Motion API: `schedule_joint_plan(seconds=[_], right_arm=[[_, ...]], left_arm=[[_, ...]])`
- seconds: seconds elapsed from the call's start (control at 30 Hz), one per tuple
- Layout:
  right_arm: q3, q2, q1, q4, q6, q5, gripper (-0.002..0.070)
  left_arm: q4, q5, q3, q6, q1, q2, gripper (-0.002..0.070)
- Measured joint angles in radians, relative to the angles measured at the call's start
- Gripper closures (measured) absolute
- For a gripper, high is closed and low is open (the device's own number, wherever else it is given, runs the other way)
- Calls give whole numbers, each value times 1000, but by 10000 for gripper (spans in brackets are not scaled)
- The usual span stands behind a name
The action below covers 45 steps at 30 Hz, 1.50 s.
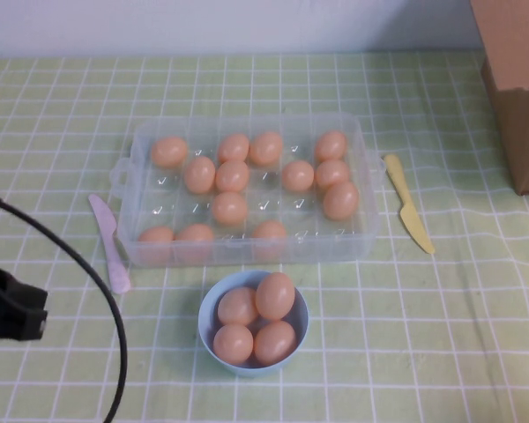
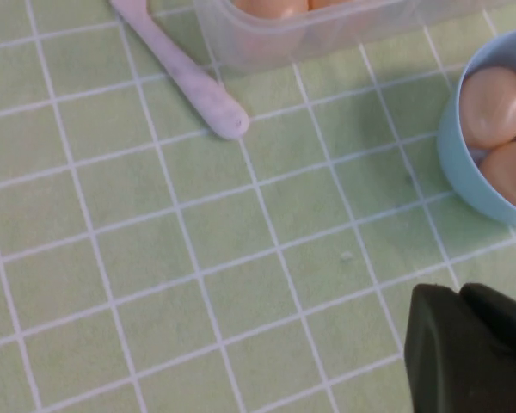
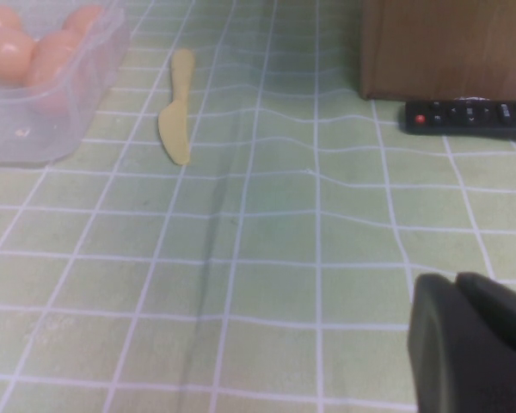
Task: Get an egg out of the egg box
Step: Pick up the egg from the plastic box
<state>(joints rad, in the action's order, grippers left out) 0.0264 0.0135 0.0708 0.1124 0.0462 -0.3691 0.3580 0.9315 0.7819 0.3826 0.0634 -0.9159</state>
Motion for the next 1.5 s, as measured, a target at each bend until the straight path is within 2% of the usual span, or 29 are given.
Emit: schedule_joint_plan(seconds=[0.17, 0.4, 0.63, 0.87, 1.17, 1.3, 1.43, 1.5], right_arm=[[0, 0, 0, 0, 0, 0, 694], [0, 0, 0, 0, 0, 0, 694], [0, 0, 0, 0, 0, 0, 694], [0, 0, 0, 0, 0, 0, 694], [0, 0, 0, 0, 0, 0, 694], [0, 0, 0, 0, 0, 0, 694], [0, 0, 0, 0, 0, 0, 694], [0, 0, 0, 0, 0, 0, 694]], left_arm=[[-42, 76, 168, 79, 38, -207, 679], [-177, 189, 438, 103, 188, -490, 679], [-288, 285, 699, 106, 285, -721, 679], [-305, 289, 879, 102, 316, -887, 679], [-350, 292, 961, 89, 316, -1045, 670], [-358, 292, 970, 85, 316, -1080, 572], [-366, 292, 972, 85, 316, -1095, 407], [-374, 292, 972, 85, 316, -1101, 358]])
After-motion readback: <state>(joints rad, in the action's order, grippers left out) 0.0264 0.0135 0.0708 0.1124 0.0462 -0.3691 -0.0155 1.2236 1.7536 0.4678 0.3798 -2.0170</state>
